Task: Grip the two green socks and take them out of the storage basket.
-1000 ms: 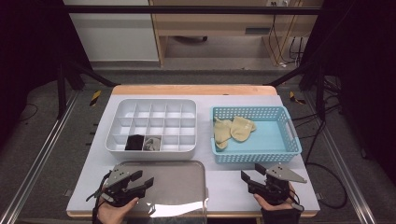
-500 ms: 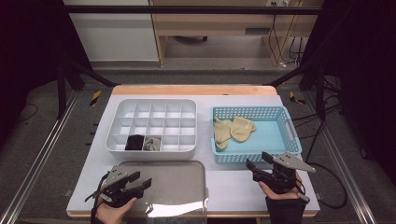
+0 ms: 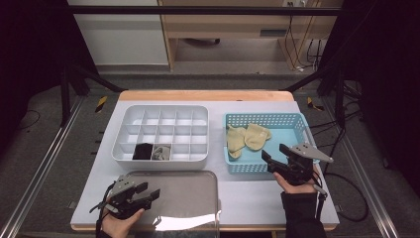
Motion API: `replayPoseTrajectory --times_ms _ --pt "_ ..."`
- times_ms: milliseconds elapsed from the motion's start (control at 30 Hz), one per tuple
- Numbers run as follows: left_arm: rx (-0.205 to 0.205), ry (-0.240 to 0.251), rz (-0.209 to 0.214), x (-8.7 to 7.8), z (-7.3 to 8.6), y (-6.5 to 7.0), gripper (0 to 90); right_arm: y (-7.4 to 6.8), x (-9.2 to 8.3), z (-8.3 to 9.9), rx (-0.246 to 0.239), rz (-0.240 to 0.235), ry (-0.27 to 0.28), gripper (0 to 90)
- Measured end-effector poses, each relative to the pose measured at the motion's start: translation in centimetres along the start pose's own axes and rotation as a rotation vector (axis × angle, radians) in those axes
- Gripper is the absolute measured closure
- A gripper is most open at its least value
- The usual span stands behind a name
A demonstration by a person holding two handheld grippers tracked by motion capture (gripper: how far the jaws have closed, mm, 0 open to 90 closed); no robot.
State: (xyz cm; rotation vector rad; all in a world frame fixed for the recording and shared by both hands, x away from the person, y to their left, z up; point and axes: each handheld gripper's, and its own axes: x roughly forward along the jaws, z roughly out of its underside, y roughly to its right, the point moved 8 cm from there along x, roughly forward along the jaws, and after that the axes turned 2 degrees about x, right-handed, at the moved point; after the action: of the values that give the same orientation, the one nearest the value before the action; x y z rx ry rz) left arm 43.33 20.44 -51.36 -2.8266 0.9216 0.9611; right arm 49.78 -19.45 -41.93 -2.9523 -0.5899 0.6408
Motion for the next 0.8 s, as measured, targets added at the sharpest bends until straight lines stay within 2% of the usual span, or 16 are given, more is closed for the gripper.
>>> replayPoseTrajectory --times_ms 300,600,800 --pt "-0.004 -0.009 0.004 0.0 0.1 -0.3 40.8 0.3 2.3 -2.2 -0.014 0.013 -0.025 29.8" --pt "0.001 -0.016 -0.013 0.1 0.2 -0.7 41.0 1.1 5.4 -3.0 -0.029 0.033 -0.064 29.3" --pt "0.012 -0.018 -0.023 0.2 0.3 -0.9 41.0 1.7 7.0 -3.7 -0.043 0.035 -0.069 29.0"
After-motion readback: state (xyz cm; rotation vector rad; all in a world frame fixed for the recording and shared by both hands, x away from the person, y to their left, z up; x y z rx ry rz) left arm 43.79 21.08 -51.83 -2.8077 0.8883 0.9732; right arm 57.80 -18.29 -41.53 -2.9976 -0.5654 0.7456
